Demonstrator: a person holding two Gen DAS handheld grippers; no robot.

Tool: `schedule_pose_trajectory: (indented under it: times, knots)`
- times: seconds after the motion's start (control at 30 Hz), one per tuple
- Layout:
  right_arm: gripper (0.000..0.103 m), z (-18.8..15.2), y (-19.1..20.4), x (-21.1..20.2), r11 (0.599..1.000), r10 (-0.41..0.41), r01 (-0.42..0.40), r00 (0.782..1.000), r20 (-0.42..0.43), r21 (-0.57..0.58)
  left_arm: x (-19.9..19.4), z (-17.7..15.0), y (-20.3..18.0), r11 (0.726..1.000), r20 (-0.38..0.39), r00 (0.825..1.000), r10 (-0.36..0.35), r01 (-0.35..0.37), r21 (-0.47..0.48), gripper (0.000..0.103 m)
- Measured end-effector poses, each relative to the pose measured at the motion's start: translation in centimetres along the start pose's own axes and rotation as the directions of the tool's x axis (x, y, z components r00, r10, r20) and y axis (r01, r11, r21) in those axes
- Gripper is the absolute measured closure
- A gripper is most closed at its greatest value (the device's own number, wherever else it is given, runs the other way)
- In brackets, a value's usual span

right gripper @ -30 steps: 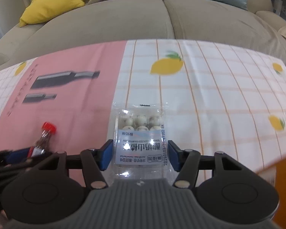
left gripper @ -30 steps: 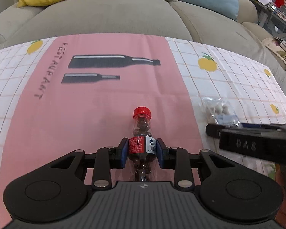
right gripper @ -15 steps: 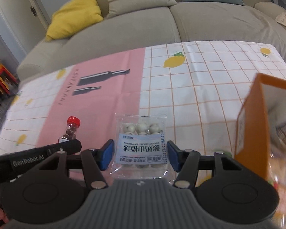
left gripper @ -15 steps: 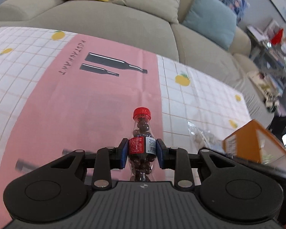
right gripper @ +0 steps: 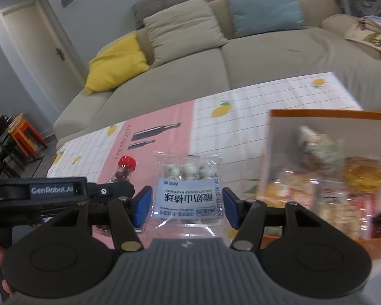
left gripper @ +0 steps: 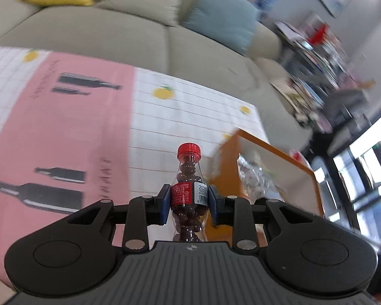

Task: Organize snacks
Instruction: 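Lift the bottle and bag and carry them over the orange box, then lower the bottle and bag into the box and open both grippers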

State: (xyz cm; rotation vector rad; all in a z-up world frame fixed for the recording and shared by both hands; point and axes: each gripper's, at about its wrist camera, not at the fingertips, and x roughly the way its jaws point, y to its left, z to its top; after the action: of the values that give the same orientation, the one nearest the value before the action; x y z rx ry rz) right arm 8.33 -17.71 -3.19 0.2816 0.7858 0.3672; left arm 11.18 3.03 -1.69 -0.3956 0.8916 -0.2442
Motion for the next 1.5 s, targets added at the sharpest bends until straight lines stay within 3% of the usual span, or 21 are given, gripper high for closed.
schedule_pose_trajectory:
  times: [0.13,0.23,0.4,0.57,0.8,0.93,1.03,1.13,1.33,1.43,1.5]
  knots:
    - [0.045,0.3,-2.9,-3.6,0.999,-0.04,0.04,0.999,0.016,0.015,0.8,-0.2,-4.2,0.991,-0.056,0.994,-0.098,0.103,0.085,0.07]
    - [0.045,0.3,-5.4,-6.0,0.994,-0.109,0.11,0.994,0.025,-0.015,1.9,-0.1,-7.6,0.973,-0.095,0.987,-0.133,0.149,0.177,0.069]
    - [0.045,0.9,-9.8,-8.5,0.959,-0.263,0.262,0.965,0.01,-0.107,5.4,0.7,-11.6,0.944,-0.193,0.966,-0.169,0.215,0.25,0.069]
    - [0.045,2.2,-14.6,-7.8,0.925,-0.366,0.351,0.926,-0.093,-0.144,10.4,0.4,-14.9,0.923,-0.289,0.947,-0.141,0.231,0.308,0.07]
    - [0.045,3.6,-18.3,-2.8,0.925,-0.373,0.342,0.9,-0.228,-0.165,17.9,-0.1,-17.4,0.917,-0.392,0.915,-0.093,0.232,0.325,0.069]
    - [0.045,3.9,-19.9,0.3,0.933,-0.358,0.323,0.882,-0.305,-0.159,20.8,-0.6,-18.1,0.909,-0.416,0.908,-0.035,0.202,0.364,0.07]
    - [0.045,3.8,-20.4,2.4,0.928,-0.369,0.318,0.856,-0.363,-0.195,22.7,-0.8,-18.0,0.906,-0.444,0.896,-0.006,0.193,0.376,0.07]
    - [0.044,3.6,-21.3,3.8,0.918,-0.392,0.325,0.827,-0.404,-0.227,23.7,-0.8,-18.1,0.894,-0.444,0.896,0.025,0.179,0.412,0.07]
    - [0.044,3.3,-22.0,5.5,0.914,-0.397,0.307,0.807,-0.437,-0.264,25.3,-1.1,-18.5,0.866,-0.44,0.893,0.098,0.141,0.479,0.069]
    - [0.044,3.0,-22.3,6.3,0.915,-0.399,0.304,0.788,-0.469,-0.266,25.6,-1.5,-18.3,0.87,-0.457,0.882,0.115,0.133,0.476,0.069]
    - [0.044,2.7,-22.5,6.4,0.918,-0.394,0.307,0.783,-0.481,-0.253,25.3,-1.7,-18.2,0.869,-0.454,0.885,0.104,0.141,0.474,0.069]
